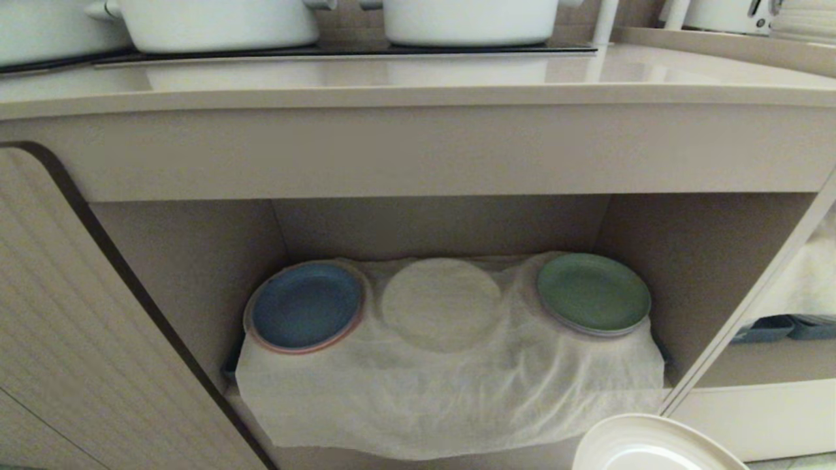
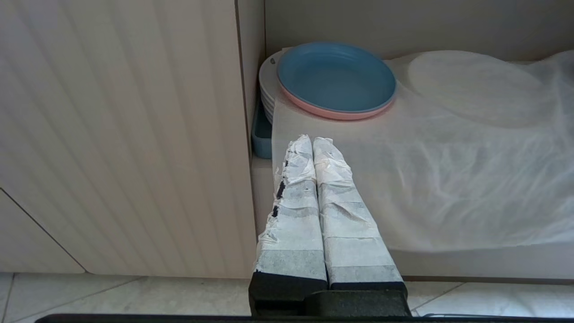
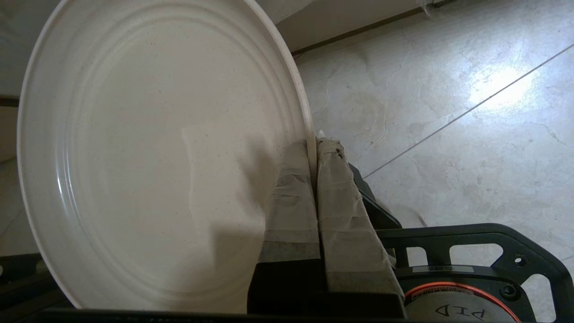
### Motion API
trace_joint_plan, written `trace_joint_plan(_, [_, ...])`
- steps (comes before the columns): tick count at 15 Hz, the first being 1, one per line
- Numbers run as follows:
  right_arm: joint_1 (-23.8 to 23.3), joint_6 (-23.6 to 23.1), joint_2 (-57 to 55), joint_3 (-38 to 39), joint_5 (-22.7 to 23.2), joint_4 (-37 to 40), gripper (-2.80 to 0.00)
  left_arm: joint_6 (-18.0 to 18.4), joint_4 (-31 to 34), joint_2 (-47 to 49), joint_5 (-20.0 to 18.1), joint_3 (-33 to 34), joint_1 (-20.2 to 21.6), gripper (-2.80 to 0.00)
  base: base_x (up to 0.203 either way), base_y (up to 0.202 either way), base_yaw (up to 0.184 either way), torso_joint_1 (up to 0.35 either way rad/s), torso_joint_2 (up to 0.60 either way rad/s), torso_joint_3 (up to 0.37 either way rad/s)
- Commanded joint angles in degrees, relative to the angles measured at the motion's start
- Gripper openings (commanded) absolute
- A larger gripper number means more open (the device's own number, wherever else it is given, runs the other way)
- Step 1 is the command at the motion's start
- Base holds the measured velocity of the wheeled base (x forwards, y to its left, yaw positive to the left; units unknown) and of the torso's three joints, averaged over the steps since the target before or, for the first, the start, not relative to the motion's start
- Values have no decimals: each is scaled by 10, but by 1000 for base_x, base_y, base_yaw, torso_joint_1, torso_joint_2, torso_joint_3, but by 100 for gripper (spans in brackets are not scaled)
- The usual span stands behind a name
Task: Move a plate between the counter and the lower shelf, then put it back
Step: Put the plate
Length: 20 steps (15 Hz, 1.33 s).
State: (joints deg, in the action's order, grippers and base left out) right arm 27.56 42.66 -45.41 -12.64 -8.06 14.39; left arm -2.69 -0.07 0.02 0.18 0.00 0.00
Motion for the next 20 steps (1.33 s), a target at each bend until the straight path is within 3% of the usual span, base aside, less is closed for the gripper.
trace_joint_plan(1, [0,1,1,1,0,2,-280,0,0,0,0,0,0,-280,0,0,0,0,0,0])
trace_joint_plan(20, [-2,3,1,-2,-3,3,-280,0,0,0,0,0,0,-280,0,0,0,0,0,0])
